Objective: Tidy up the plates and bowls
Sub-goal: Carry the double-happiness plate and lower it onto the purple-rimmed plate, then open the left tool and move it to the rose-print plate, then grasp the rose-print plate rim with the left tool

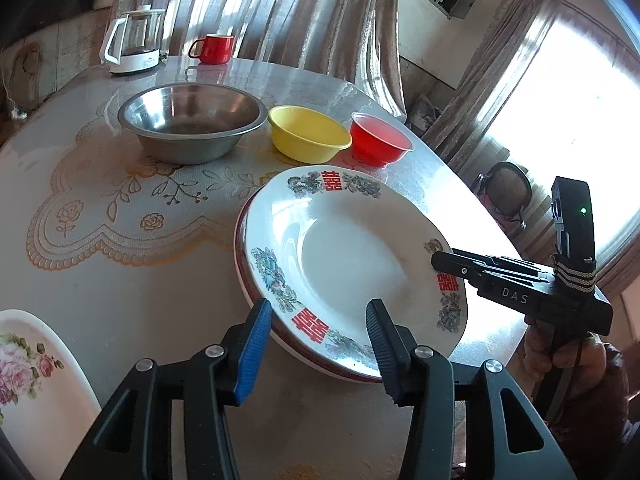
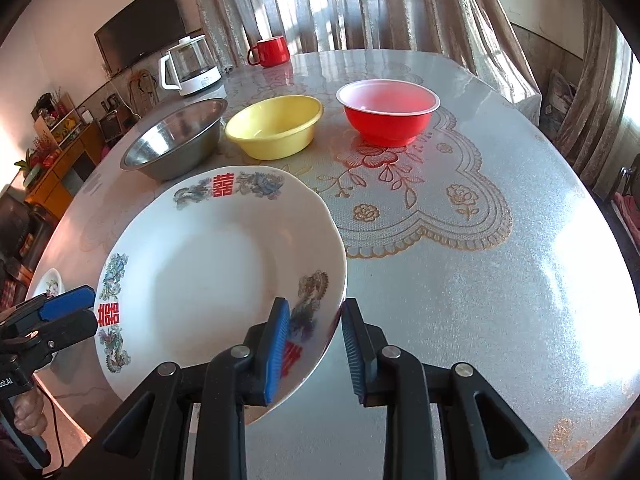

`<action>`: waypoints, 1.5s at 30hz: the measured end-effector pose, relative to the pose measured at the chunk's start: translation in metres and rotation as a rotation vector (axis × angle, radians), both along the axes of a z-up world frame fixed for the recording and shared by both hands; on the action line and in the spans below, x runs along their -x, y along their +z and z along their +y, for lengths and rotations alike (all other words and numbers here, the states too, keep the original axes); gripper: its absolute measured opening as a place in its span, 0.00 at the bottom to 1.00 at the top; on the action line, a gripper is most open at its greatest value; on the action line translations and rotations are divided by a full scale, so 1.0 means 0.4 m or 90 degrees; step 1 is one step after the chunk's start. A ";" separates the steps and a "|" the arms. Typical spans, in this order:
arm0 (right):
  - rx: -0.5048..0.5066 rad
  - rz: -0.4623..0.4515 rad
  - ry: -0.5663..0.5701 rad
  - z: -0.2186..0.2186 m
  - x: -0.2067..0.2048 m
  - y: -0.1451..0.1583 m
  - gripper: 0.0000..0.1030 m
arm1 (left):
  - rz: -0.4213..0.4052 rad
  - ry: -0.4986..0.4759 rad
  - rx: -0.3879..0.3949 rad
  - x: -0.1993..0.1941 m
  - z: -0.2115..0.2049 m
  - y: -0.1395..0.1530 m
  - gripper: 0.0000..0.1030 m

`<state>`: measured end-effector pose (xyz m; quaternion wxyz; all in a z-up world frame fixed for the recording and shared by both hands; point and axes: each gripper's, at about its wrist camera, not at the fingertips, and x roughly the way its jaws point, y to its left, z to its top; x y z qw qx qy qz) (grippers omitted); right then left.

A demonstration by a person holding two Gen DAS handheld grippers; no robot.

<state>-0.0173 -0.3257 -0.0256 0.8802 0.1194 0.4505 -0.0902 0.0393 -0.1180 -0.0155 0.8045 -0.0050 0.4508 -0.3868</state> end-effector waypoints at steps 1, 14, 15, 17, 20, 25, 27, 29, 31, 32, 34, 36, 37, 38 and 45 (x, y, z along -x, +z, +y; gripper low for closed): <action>0.004 -0.001 0.002 0.001 0.001 0.001 0.25 | 0.008 0.006 -0.001 -0.004 0.003 -0.006 0.49; 0.084 -0.010 -0.010 0.022 -0.011 0.023 0.24 | 0.002 0.043 -0.008 -0.002 0.049 -0.011 0.49; 0.086 -0.015 -0.012 0.022 -0.010 0.027 0.24 | 0.000 0.047 -0.009 -0.002 0.054 -0.011 0.49; 0.084 -0.027 -0.018 0.022 -0.008 0.039 0.24 | -0.004 0.056 -0.010 0.000 0.065 -0.007 0.49; 0.075 -0.045 -0.015 0.032 -0.009 0.054 0.26 | -0.014 0.071 -0.006 0.004 0.088 0.003 0.49; 0.001 -0.072 0.050 0.083 -0.032 0.067 0.26 | -0.022 0.106 0.000 0.005 0.143 0.021 0.49; -0.030 -0.077 0.092 0.121 -0.049 0.068 0.26 | -0.026 0.124 0.005 0.006 0.172 0.031 0.49; -0.057 -0.081 0.135 0.171 -0.064 0.071 0.27 | -0.033 0.143 0.005 0.007 0.203 0.040 0.49; -0.085 -0.084 0.180 0.223 -0.079 0.075 0.27 | -0.042 0.163 0.002 0.011 0.238 0.046 0.49; -0.098 -0.084 0.204 0.252 -0.089 0.077 0.28 | -0.044 0.175 0.000 0.011 0.256 0.047 0.49; -0.118 -0.084 0.251 0.305 -0.104 0.080 0.29 | -0.046 0.201 0.004 0.012 0.299 0.050 0.49; -0.136 -0.080 0.290 0.355 -0.119 0.081 0.30 | -0.049 0.229 0.002 0.015 0.342 0.052 0.49; -0.145 -0.077 0.308 0.381 -0.127 0.080 0.30 | -0.050 0.244 0.001 0.016 0.364 0.052 0.49; -0.152 -0.073 0.327 0.407 -0.134 0.079 0.30 | -0.051 0.257 0.000 0.016 0.384 0.051 0.49; -0.196 -0.027 0.424 0.546 -0.178 0.042 0.30 | -0.053 0.342 -0.022 0.037 0.519 0.036 0.49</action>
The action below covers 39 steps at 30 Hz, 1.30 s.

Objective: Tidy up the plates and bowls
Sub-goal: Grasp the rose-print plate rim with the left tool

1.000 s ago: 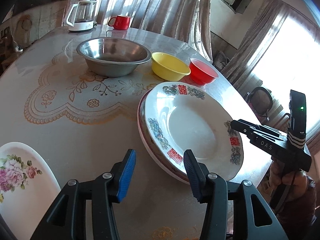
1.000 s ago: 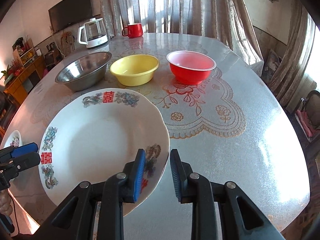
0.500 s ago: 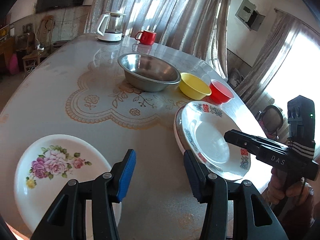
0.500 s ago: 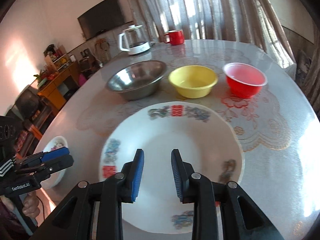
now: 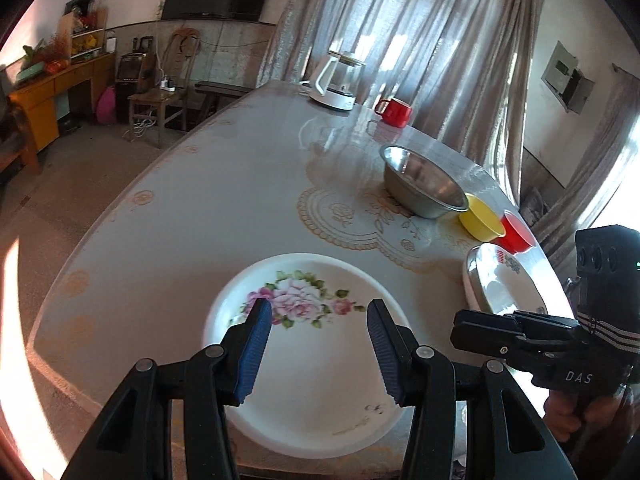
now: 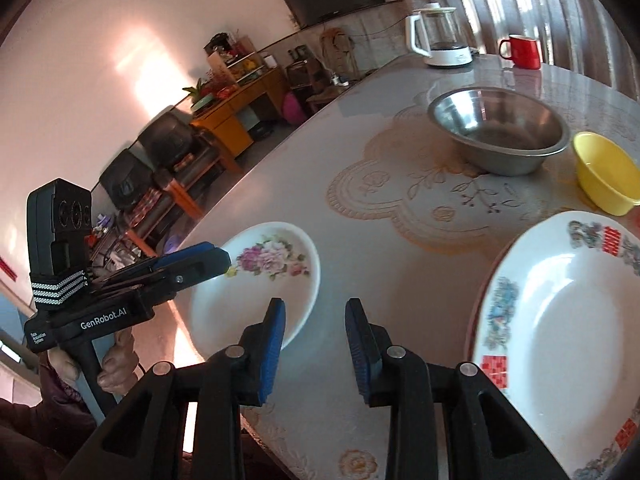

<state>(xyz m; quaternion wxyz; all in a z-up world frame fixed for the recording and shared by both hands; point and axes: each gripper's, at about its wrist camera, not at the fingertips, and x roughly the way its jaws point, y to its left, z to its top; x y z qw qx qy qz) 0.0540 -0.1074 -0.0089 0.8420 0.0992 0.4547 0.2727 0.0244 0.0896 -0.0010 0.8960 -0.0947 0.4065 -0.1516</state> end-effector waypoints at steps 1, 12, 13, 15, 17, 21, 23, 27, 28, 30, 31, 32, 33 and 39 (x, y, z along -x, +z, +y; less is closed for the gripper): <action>0.002 0.008 0.006 0.015 -0.007 -0.010 0.30 | 0.003 0.011 -0.003 0.003 0.019 -0.005 0.49; 0.014 0.048 0.033 0.084 -0.052 -0.085 0.32 | 0.050 0.077 -0.012 0.030 0.113 -0.081 0.49; 0.013 0.048 0.032 0.079 -0.052 -0.087 0.32 | 0.052 0.075 -0.014 0.029 0.111 -0.085 0.48; 0.015 0.049 0.033 0.081 -0.052 -0.091 0.32 | 0.057 0.072 -0.016 0.029 0.109 -0.092 0.48; 0.018 0.052 0.036 0.084 -0.053 -0.098 0.32 | 0.061 0.061 -0.016 0.030 0.103 -0.097 0.47; 0.019 0.058 0.042 0.089 -0.052 -0.108 0.32 | 0.057 0.019 -0.035 0.036 0.077 -0.101 0.42; 0.022 0.059 0.048 0.099 -0.055 -0.117 0.30 | 0.060 0.009 -0.045 0.035 0.062 -0.111 0.40; 0.043 0.050 0.053 0.108 -0.050 -0.121 0.27 | 0.063 0.010 -0.044 0.024 0.047 -0.121 0.38; 0.049 0.046 0.048 0.108 -0.050 -0.119 0.26 | 0.063 0.006 -0.041 0.021 0.044 -0.122 0.38; 0.063 0.036 0.033 0.101 -0.054 -0.114 0.26 | 0.061 0.002 -0.040 0.013 0.033 -0.122 0.38; 0.065 0.034 0.027 0.095 -0.058 -0.112 0.26 | 0.058 0.001 -0.049 0.008 0.024 -0.122 0.38; 0.066 0.034 0.023 0.090 -0.061 -0.112 0.26 | 0.053 0.000 -0.060 0.002 0.012 -0.122 0.38; 0.068 0.035 0.020 0.085 -0.063 -0.111 0.26 | 0.051 0.001 -0.068 -0.004 0.003 -0.124 0.38; 0.060 0.044 0.011 0.063 -0.068 -0.109 0.29 | 0.049 0.006 -0.067 -0.042 -0.006 -0.122 0.38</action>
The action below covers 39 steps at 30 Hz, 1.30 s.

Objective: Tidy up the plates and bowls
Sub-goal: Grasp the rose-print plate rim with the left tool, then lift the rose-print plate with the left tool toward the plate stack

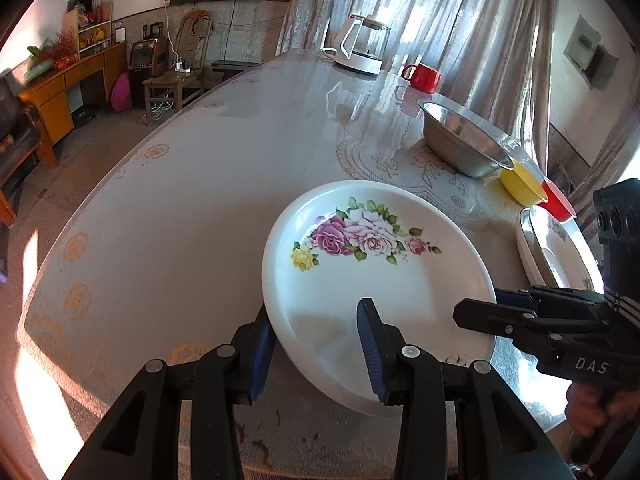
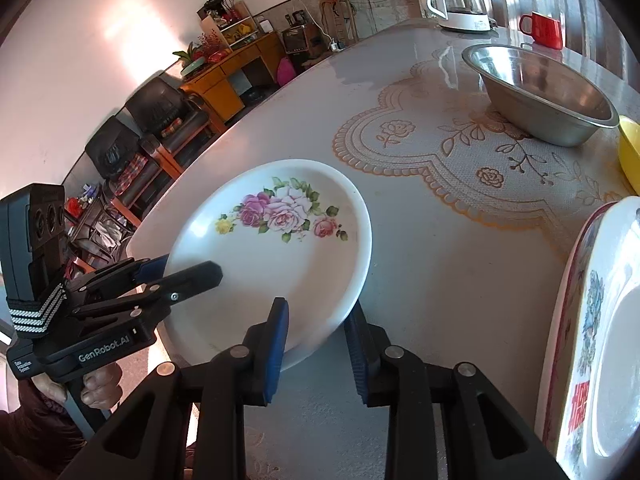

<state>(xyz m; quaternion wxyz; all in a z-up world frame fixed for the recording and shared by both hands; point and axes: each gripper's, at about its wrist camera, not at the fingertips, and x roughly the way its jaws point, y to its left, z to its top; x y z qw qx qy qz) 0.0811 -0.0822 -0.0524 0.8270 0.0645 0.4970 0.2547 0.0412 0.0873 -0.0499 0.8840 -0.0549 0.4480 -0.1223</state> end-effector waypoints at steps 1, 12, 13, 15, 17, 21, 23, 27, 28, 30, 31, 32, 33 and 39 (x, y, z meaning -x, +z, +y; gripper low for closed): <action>-0.002 0.002 -0.001 -0.003 -0.002 0.000 0.29 | -0.002 -0.002 -0.006 -0.003 -0.004 0.000 0.38; -0.006 -0.001 -0.002 -0.002 0.004 0.001 0.29 | -0.025 -0.001 -0.051 -0.012 -0.019 -0.004 0.39; -0.005 -0.002 -0.002 -0.002 0.006 -0.001 0.29 | -0.025 0.001 -0.050 -0.013 -0.019 -0.005 0.39; -0.005 -0.004 -0.003 -0.001 0.009 -0.001 0.29 | -0.025 0.003 -0.049 -0.012 -0.017 -0.005 0.39; -0.004 -0.006 -0.004 -0.001 0.011 0.000 0.29 | -0.026 0.006 -0.049 -0.012 -0.017 -0.005 0.39; -0.002 -0.010 0.004 0.001 0.012 0.001 0.32 | -0.030 0.005 -0.055 -0.010 -0.031 -0.008 0.45; -0.005 -0.008 0.004 0.000 0.009 0.002 0.32 | -0.036 0.006 -0.062 -0.009 -0.037 -0.008 0.47; -0.024 0.000 -0.006 -0.010 0.006 -0.001 0.33 | -0.036 0.013 -0.063 -0.010 -0.037 -0.008 0.47; -0.022 -0.002 -0.004 -0.009 0.007 0.000 0.33 | -0.036 0.016 -0.064 -0.010 -0.037 -0.008 0.47; -0.008 -0.011 -0.002 -0.002 0.013 0.002 0.33 | -0.035 0.020 -0.068 -0.009 -0.039 -0.008 0.46; -0.001 -0.017 -0.002 0.001 0.015 0.003 0.32 | -0.035 0.025 -0.069 -0.007 -0.041 -0.008 0.45; 0.001 -0.021 -0.004 0.002 0.018 0.003 0.32 | -0.034 0.028 -0.069 -0.006 -0.040 -0.008 0.43; 0.000 -0.023 -0.008 0.001 0.019 0.003 0.31 | -0.034 0.030 -0.068 -0.005 -0.040 -0.008 0.43; -0.014 -0.024 -0.022 -0.011 0.016 0.000 0.27 | -0.042 0.026 -0.069 0.010 -0.043 -0.006 0.41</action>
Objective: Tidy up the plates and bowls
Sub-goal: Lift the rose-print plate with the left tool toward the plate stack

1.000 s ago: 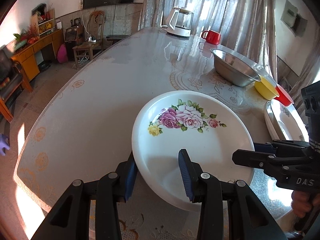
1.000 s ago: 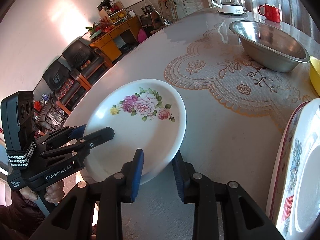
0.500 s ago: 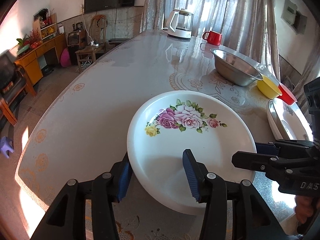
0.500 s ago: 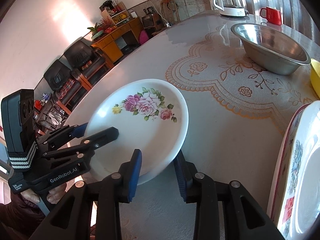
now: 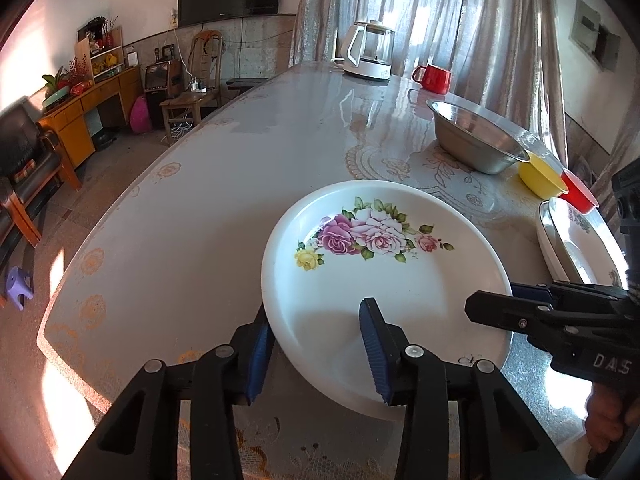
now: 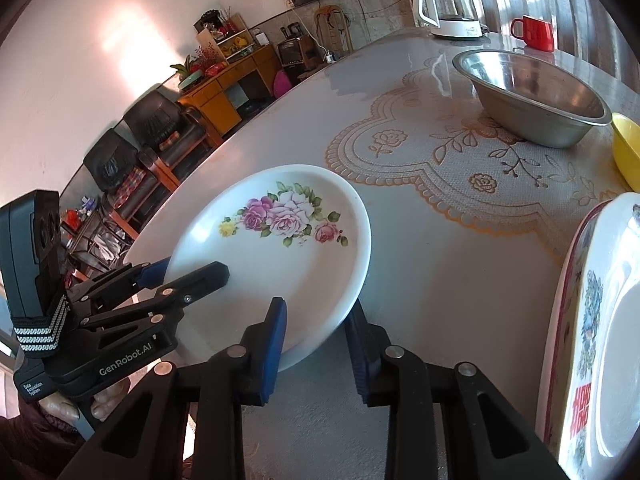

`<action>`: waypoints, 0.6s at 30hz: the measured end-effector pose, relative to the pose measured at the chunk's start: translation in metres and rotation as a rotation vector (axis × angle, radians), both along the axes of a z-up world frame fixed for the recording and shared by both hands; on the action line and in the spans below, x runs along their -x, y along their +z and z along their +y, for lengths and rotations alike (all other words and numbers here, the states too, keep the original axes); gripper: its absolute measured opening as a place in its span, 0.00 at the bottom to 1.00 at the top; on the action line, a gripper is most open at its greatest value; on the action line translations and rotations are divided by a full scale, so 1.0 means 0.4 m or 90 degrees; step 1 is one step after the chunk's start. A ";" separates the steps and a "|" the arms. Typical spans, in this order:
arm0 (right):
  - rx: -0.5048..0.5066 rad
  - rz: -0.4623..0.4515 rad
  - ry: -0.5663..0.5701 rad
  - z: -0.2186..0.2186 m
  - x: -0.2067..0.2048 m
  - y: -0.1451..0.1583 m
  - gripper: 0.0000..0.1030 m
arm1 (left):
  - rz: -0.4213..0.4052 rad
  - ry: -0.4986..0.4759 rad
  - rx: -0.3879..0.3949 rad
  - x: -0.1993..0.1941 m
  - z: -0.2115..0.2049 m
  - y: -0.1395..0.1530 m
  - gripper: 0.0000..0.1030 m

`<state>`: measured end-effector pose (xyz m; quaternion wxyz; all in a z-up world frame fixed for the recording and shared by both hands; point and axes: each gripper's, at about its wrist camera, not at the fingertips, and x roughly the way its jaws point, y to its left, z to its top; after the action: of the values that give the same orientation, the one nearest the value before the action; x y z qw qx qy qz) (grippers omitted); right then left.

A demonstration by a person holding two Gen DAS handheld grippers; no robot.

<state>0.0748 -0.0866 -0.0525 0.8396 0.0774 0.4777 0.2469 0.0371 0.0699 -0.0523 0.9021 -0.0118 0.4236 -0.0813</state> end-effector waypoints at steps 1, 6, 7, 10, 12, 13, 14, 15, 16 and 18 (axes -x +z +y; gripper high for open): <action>-0.002 0.000 -0.001 -0.001 0.000 0.000 0.27 | 0.000 -0.001 0.000 0.002 -0.002 0.000 0.41; -0.013 0.003 -0.007 -0.011 0.004 0.001 0.26 | -0.004 -0.004 0.002 0.008 -0.006 0.004 0.41; -0.015 0.004 -0.008 -0.015 0.004 0.001 0.26 | -0.006 -0.006 0.003 0.010 -0.007 0.006 0.41; -0.020 0.004 -0.014 -0.023 0.008 0.004 0.26 | -0.009 -0.011 0.003 0.013 -0.012 0.011 0.41; -0.022 0.003 -0.016 -0.029 0.011 0.006 0.26 | -0.011 -0.013 0.003 0.016 -0.015 0.014 0.41; -0.023 0.002 -0.018 -0.032 0.014 0.008 0.26 | -0.011 -0.013 0.004 0.016 -0.017 0.014 0.41; -0.024 -0.001 -0.019 -0.034 0.016 0.010 0.26 | -0.012 -0.014 0.005 0.016 -0.018 0.016 0.41; -0.026 -0.002 -0.020 -0.037 0.018 0.013 0.26 | -0.013 -0.014 0.006 0.017 -0.019 0.019 0.41; -0.029 -0.005 -0.022 -0.041 0.020 0.016 0.26 | -0.014 -0.015 0.008 0.017 -0.021 0.021 0.41; -0.031 -0.012 -0.025 -0.048 0.024 0.022 0.26 | -0.018 -0.017 0.010 0.021 -0.020 0.026 0.41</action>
<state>0.0652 -0.1059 -0.0437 0.8466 0.1051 0.4619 0.2427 0.0287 0.0620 -0.0421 0.9067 -0.0122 0.4104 -0.0966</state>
